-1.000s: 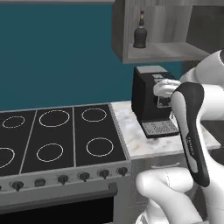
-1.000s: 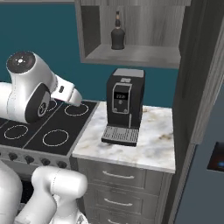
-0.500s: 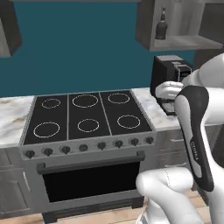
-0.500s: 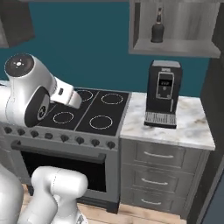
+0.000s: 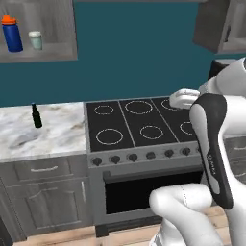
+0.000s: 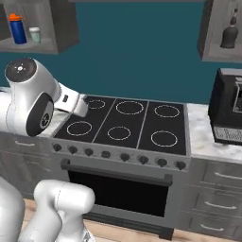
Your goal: Sort all alcoholic drinks to one cabinet, and non-alcoholic drinks to the other.
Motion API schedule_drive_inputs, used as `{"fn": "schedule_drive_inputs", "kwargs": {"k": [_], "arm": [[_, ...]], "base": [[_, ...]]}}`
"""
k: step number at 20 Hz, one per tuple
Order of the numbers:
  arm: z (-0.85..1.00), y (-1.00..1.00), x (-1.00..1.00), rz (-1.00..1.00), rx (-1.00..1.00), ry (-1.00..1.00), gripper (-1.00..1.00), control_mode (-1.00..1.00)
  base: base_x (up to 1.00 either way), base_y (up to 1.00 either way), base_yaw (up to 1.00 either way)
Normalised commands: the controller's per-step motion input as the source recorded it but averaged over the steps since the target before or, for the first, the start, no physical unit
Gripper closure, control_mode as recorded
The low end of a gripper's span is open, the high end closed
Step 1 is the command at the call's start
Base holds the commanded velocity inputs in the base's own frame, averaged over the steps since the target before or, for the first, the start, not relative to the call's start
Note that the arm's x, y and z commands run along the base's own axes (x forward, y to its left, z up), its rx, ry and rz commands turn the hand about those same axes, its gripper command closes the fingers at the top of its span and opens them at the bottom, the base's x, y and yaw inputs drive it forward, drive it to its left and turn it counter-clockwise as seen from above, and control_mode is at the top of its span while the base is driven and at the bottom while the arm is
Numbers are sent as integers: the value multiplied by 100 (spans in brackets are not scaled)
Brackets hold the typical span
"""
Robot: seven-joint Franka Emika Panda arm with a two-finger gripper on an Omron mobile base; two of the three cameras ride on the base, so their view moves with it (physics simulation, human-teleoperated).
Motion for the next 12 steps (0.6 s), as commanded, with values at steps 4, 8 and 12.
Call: {"fn": "schedule_drive_inputs", "kwargs": {"k": [4,8,12], "arm": [[0,0,0,0,0,0,-100,100],[0,0,0,0,0,0,-100,100],[0,0,0,0,0,0,-100,100]], "base": [[8,100,0],[35,98,0],[48,85,0]]}}
